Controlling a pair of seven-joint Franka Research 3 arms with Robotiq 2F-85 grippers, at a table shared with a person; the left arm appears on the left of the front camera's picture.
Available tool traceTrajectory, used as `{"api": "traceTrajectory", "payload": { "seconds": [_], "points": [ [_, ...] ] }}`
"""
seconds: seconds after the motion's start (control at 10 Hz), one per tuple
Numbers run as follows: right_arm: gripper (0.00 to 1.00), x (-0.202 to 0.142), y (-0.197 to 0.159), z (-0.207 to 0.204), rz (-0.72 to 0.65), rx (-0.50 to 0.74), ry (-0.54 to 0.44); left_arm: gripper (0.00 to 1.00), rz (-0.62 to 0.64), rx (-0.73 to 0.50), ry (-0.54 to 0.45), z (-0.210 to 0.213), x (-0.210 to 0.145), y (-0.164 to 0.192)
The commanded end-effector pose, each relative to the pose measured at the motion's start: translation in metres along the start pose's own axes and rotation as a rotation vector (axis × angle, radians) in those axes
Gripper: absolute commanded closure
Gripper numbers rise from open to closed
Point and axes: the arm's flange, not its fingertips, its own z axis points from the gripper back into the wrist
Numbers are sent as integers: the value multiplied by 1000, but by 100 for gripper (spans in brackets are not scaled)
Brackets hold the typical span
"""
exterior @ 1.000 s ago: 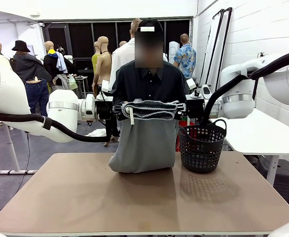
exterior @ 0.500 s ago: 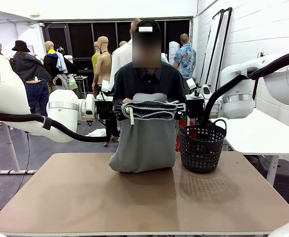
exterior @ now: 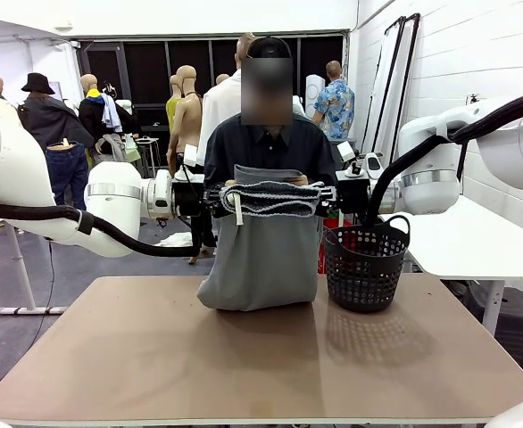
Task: Fold the training pants.
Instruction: Release the ends of the Training pants and then grab the overlapped ends.
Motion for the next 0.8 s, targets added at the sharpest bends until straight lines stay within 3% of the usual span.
{"api": "traceTrajectory", "payload": {
  "seconds": [0.0,0.7],
  "points": [
    [100,1,2,0,10,3,-2,100,-2,-4,-6,0,2,0],
    [100,1,2,0,10,3,-2,100,-2,-4,-6,0,2,0]
  ]
}}
